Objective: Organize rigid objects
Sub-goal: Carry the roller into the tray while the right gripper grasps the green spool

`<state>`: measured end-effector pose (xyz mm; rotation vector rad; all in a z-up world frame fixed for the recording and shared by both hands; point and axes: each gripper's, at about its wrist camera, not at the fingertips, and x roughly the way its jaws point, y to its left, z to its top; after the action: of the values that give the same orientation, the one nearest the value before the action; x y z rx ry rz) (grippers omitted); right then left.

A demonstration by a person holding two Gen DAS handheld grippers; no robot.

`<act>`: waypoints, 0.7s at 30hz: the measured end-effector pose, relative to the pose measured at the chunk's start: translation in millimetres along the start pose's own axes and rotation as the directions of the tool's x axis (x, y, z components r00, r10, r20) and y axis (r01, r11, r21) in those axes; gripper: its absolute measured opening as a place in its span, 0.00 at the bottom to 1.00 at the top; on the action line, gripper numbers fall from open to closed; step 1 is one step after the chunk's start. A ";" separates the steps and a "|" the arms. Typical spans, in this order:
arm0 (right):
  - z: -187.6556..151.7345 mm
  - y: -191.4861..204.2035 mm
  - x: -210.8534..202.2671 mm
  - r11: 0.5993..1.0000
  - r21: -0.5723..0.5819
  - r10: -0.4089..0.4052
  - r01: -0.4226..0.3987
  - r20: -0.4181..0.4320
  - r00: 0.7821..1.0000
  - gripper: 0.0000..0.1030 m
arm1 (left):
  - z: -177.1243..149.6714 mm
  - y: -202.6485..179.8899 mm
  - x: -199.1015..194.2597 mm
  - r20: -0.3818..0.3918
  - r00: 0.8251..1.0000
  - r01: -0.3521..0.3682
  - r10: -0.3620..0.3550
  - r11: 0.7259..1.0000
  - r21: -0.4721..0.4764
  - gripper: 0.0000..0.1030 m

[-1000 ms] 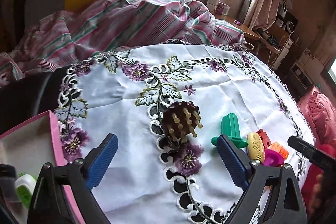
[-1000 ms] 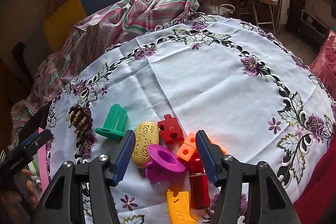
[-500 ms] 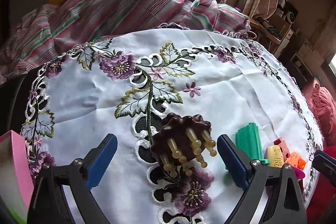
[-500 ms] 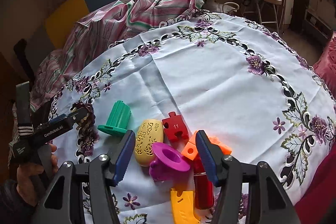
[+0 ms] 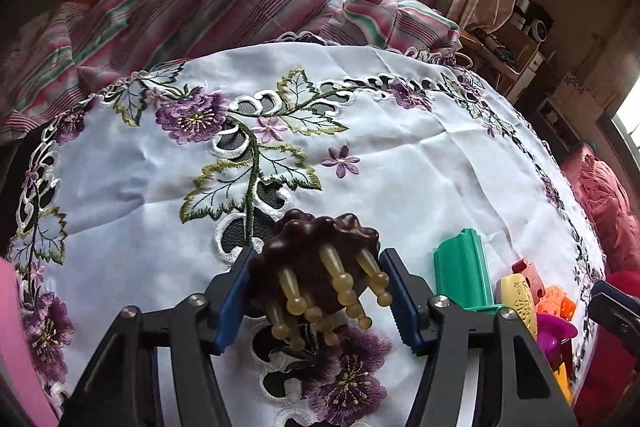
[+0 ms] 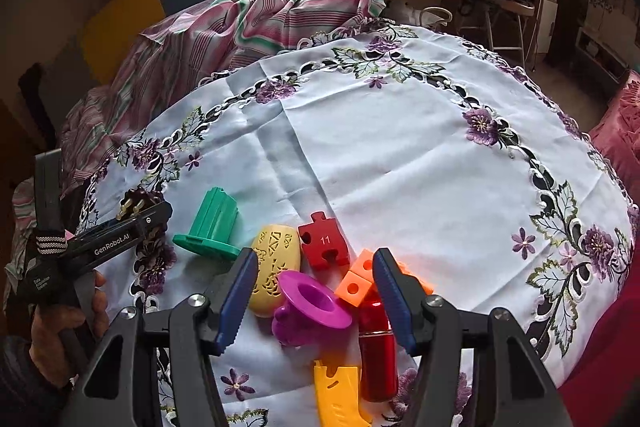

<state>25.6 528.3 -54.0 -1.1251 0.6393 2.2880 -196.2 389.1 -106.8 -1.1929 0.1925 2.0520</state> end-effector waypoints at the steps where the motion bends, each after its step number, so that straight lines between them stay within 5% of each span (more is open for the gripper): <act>1: -0.2 1.4 0.2 1.000 -0.005 0.000 0.000 -0.001 1.000 0.59 | -0.7 0.5 -2.9 0.006 1.000 -0.005 0.005 1.000 -0.007 0.61; 9: -1.6 7.4 -0.3 0.999 -0.018 0.040 -0.040 -0.008 0.999 0.59 | -21.5 -1.5 -45.6 0.061 0.997 -0.037 0.037 0.999 0.000 0.61; 21: 16.4 39.5 12.6 0.972 -0.017 0.231 -0.233 -0.090 0.969 0.59 | -70.8 -5.3 -127.8 0.123 0.992 -0.042 0.039 0.999 0.020 0.61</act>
<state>-15.0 511.1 -48.0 -1.2261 0.8143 2.4595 -106.6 292.9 -42.7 -1.0536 0.1823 2.1451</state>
